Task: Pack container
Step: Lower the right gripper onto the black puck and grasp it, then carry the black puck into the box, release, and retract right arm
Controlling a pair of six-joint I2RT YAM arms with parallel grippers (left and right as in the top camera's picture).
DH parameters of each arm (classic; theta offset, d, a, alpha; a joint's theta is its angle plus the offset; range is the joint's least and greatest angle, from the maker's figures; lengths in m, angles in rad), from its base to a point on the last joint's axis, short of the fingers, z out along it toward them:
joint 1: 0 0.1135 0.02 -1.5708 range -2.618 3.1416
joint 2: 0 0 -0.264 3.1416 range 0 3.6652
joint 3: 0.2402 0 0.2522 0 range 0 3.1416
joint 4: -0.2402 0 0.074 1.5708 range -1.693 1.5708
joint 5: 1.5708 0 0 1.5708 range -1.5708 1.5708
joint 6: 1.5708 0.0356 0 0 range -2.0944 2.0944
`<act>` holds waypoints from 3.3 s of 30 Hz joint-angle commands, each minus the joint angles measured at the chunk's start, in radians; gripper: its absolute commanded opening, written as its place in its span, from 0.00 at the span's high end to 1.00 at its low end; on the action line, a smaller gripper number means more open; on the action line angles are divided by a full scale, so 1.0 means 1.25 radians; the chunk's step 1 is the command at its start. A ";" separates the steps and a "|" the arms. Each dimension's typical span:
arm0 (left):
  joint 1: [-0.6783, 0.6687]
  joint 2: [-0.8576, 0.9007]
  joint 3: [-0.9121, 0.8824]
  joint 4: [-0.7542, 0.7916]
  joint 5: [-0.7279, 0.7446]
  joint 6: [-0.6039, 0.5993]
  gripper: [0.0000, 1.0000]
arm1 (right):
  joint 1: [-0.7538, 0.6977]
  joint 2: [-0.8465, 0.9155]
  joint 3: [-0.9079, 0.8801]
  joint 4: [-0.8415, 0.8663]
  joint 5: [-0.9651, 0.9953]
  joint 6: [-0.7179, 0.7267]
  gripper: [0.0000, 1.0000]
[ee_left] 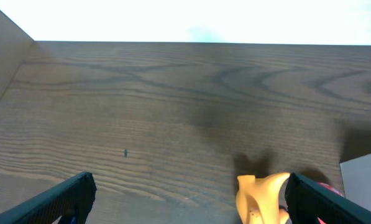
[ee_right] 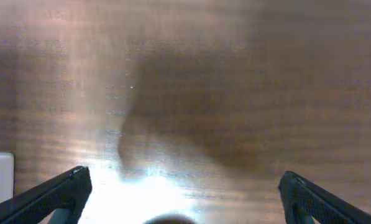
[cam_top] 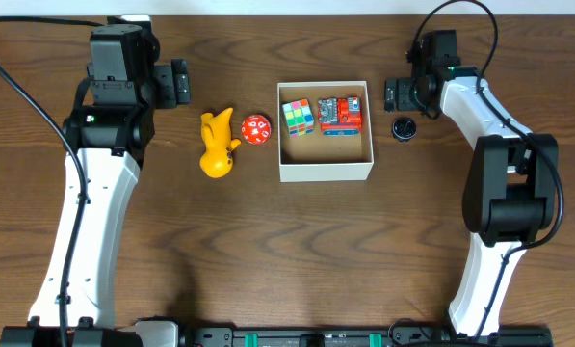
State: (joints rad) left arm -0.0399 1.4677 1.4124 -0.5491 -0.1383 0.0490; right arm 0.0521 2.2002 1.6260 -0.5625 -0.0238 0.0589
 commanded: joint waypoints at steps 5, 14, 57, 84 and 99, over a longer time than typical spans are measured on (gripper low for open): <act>0.004 -0.005 0.015 0.003 -0.009 -0.010 0.02 | 0.001 0.004 -0.003 -0.103 -0.051 0.090 0.01; 0.004 -0.005 0.015 0.003 -0.009 -0.010 0.02 | 0.001 0.004 -0.003 -0.145 -0.050 0.109 0.01; 0.004 -0.005 0.015 0.003 -0.009 -0.010 0.02 | 0.098 0.002 0.374 -0.291 -0.217 0.045 0.45; 0.004 -0.005 0.015 0.003 -0.009 -0.010 0.02 | 0.224 0.002 0.417 -0.451 -0.186 -0.152 0.33; 0.004 -0.005 0.015 0.003 -0.009 -0.010 0.02 | -0.046 0.002 0.457 -0.396 -0.038 -0.030 0.01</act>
State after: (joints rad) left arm -0.0399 1.4677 1.4124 -0.5491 -0.1383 0.0490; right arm 0.0383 2.2028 2.1765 -1.0657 -0.0925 0.0006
